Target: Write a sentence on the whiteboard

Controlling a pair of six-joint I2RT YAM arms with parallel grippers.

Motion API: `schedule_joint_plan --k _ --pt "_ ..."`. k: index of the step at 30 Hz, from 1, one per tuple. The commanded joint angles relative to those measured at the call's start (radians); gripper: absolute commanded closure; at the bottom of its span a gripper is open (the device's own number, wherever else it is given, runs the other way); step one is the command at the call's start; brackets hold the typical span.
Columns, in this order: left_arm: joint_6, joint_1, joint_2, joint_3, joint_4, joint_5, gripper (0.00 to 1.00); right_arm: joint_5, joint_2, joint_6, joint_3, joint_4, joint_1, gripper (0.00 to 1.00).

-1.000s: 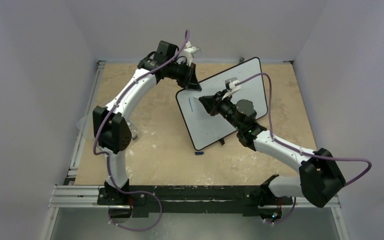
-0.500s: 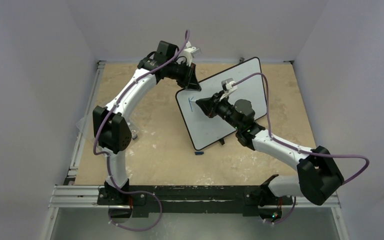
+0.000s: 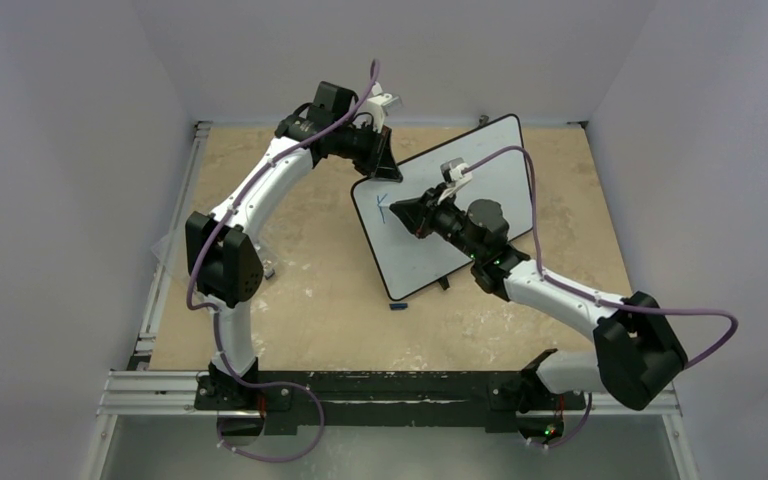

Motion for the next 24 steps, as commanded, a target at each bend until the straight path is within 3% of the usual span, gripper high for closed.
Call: schedule_joint_plan --k 1,14,24 --pt "0.11 -0.013 -0.039 0.001 -0.017 -0.117 1.0 0.085 -0.026 -0.013 -0.018 -0.078 0.0 1.0" --pt "0.109 -0.013 -0.041 0.001 -0.015 -0.118 1.0 0.168 -0.095 -0.024 -0.049 -0.169 -0.001 1.0" --pt "0.128 -0.013 -0.037 0.002 -0.022 -0.155 1.0 0.073 -0.178 -0.014 0.046 -0.27 -0.002 1.0"
